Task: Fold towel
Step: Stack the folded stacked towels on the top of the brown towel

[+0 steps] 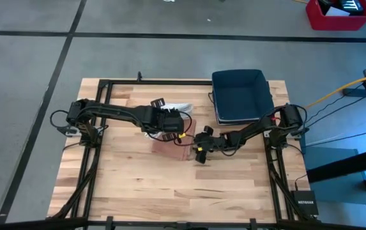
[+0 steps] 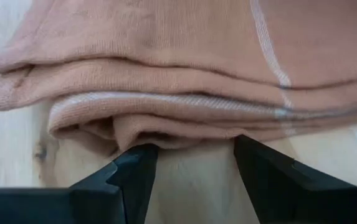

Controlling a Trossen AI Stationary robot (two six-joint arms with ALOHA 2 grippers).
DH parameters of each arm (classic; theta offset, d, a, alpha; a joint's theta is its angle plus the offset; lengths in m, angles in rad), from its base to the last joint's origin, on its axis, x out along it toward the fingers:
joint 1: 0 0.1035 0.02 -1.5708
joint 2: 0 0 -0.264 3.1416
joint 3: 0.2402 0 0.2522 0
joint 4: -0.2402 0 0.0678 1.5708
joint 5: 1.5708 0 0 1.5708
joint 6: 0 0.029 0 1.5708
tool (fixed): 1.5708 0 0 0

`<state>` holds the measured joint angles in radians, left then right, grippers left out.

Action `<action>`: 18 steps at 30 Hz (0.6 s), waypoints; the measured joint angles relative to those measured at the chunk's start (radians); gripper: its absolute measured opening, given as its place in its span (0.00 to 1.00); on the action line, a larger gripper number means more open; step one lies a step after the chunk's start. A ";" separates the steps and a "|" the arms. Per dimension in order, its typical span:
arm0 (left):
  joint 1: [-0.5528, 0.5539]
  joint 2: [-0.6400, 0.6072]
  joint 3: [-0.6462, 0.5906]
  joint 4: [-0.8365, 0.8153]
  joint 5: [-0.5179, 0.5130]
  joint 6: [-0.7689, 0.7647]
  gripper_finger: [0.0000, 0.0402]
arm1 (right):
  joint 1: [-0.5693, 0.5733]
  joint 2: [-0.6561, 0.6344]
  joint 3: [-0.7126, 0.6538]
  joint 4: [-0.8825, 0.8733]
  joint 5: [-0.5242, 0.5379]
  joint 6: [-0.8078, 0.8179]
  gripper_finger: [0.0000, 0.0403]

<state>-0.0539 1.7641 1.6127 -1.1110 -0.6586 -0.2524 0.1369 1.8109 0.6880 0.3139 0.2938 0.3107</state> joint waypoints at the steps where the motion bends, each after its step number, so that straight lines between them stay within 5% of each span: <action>1: -0.003 0.000 0.005 -0.003 0.000 -0.002 0.14 | -0.001 0.003 0.000 0.018 0.000 -0.005 0.55; 18: -0.064 0.050 0.014 0.040 0.058 -0.074 0.18 | -0.034 0.013 -0.001 0.052 -0.018 -0.003 0.55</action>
<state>-0.1180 1.8140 1.6264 -1.0710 -0.6004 -0.3265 0.1028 1.8236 0.6872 0.3660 0.2761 0.3080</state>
